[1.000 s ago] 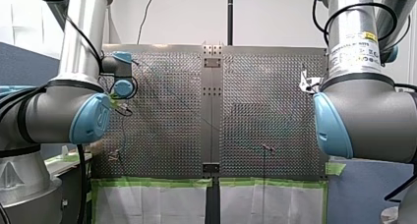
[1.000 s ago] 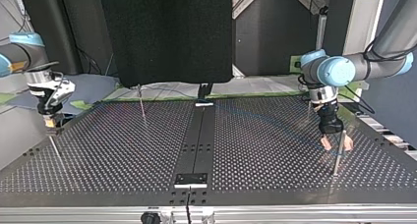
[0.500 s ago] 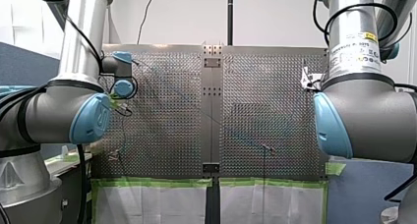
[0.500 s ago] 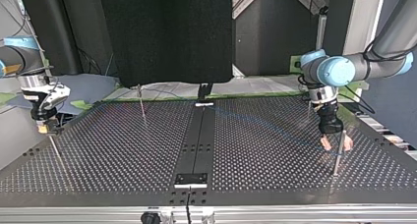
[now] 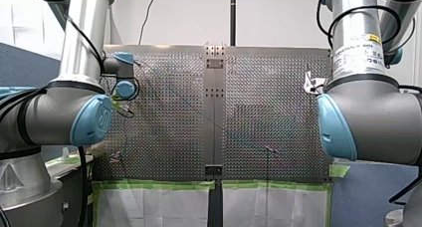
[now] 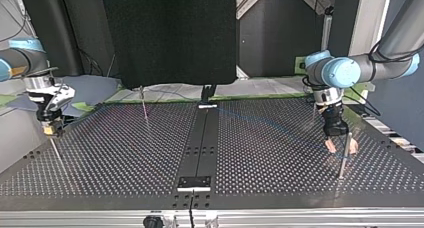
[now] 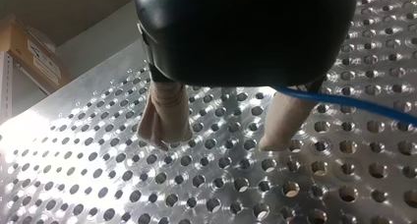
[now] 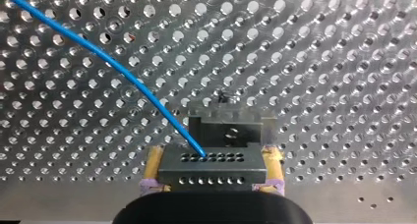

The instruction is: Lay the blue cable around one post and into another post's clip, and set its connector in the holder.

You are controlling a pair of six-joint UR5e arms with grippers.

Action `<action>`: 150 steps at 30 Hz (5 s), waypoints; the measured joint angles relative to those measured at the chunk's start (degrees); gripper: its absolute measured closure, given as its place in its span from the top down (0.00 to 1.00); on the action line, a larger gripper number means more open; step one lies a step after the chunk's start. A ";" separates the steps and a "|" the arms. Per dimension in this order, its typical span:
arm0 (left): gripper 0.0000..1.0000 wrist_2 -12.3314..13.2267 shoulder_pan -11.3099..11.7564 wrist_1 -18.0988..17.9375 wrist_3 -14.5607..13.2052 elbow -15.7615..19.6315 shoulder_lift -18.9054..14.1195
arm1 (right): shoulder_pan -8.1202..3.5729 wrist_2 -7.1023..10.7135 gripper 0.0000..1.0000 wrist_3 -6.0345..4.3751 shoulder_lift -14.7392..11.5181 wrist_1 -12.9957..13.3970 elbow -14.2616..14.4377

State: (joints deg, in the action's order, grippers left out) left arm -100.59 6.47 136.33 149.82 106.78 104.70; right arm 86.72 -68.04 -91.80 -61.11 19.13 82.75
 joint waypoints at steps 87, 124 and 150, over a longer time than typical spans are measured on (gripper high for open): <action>1.00 0.00 -0.33 0.00 -0.58 0.00 0.01 | 0.36 1.70 0.38 -2.79 0.75 3.22 -0.90; 1.00 -0.08 -0.34 0.00 -1.02 0.02 0.02 | -0.29 1.63 0.69 -0.42 0.77 0.77 -1.13; 1.00 -0.79 -0.86 7.76 -0.74 0.01 -0.18 | -0.29 1.63 1.00 -0.42 0.77 0.77 -1.13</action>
State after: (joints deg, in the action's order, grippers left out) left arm -101.37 5.61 144.08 149.08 106.79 104.52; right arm 86.44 -66.40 -92.22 -60.34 19.90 81.62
